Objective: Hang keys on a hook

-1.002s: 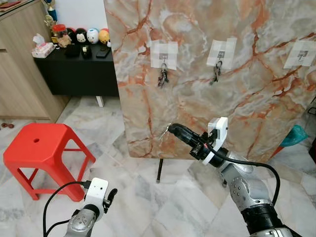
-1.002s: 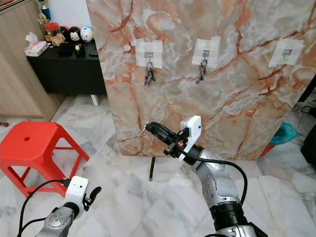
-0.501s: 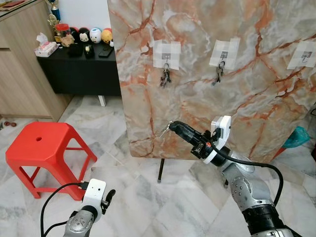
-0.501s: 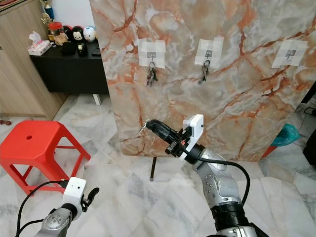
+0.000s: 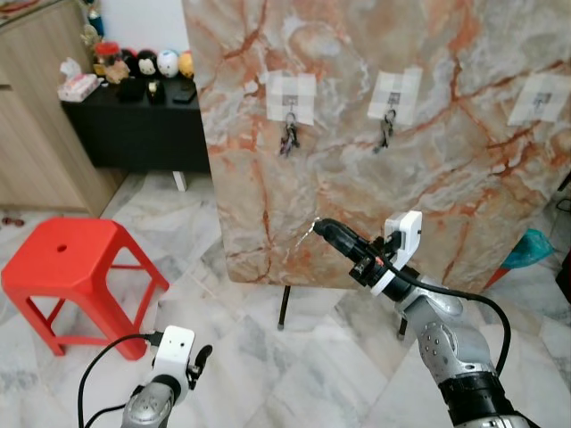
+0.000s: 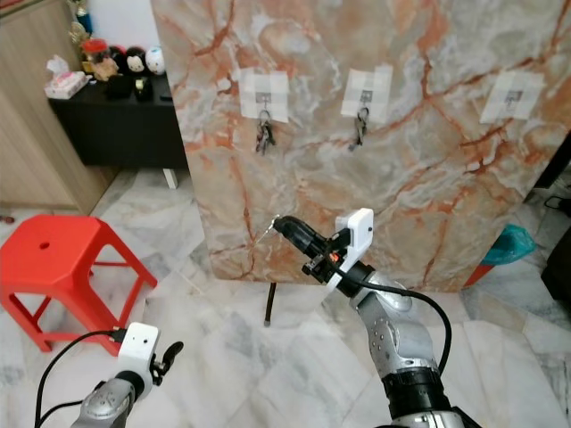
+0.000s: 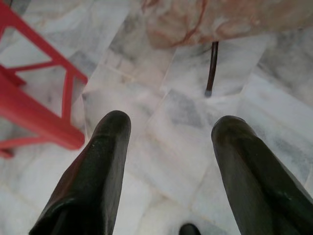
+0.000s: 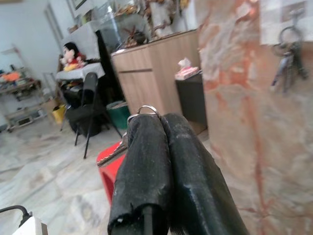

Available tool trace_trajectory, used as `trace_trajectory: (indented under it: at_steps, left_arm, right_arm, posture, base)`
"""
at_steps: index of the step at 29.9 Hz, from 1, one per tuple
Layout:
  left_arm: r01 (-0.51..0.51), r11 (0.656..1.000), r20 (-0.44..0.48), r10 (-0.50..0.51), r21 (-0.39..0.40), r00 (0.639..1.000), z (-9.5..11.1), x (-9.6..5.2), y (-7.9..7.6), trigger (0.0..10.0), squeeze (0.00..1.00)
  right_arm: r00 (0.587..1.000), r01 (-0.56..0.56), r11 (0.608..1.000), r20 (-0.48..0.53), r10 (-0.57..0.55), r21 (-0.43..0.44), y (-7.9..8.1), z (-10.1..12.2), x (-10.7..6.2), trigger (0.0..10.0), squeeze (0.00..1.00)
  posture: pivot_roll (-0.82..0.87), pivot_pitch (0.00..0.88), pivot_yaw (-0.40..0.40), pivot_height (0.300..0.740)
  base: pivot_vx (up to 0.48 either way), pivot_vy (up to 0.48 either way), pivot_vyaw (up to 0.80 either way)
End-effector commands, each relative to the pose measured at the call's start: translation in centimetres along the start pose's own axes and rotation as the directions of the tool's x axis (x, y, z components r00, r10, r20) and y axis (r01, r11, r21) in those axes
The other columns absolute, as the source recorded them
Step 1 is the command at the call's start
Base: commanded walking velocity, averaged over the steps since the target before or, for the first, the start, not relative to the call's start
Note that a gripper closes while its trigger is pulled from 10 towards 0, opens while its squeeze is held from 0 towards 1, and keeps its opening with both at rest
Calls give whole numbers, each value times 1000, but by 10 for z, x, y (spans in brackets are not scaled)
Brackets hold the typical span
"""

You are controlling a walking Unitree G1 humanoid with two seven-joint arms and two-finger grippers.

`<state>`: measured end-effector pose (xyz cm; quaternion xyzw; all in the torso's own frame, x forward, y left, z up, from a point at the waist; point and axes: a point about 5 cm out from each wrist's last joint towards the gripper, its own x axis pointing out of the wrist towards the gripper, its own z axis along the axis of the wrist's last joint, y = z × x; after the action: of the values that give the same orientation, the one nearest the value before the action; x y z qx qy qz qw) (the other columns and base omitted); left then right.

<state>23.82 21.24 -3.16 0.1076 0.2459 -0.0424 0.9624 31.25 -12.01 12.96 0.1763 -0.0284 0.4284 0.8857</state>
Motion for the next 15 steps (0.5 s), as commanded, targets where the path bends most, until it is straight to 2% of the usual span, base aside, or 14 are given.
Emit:
trace_trajectory:
  at_steps: [1,7,13,15]
  left_arm:
    - [-4,1000,-26,4,-8,1000,-6,-2,-1,10000,0]
    - [-3,1000,-29,3,-9,1000,-8,-3,-1,10000,0]
    - [-2,1000,-36,1,-16,999,-9,-3,-2,10000,0]
    - [6,1000,-36,-7,-24,999,-9,-3,-4,10000,0]
  right_arm:
    - [1000,-4,1000,-4,3,-12,0,2,2,10000,0]
    - [1000,23,1000,-8,-23,-16,-3,2,2,10000,0]
    - [999,43,999,-14,-43,-23,-5,1,3,10000,0]
    - [996,92,995,-3,-92,-28,-9,2,3,10000,0]
  posture:
    - [56,0,-31,740]
    - [58,0,-33,740]
    - [58,0,-34,740]
    - [57,0,-34,740]
  base:
    - [0,-270,0]
    - [0,-269,0]
    - [0,0,0]
    - [0,0,0]
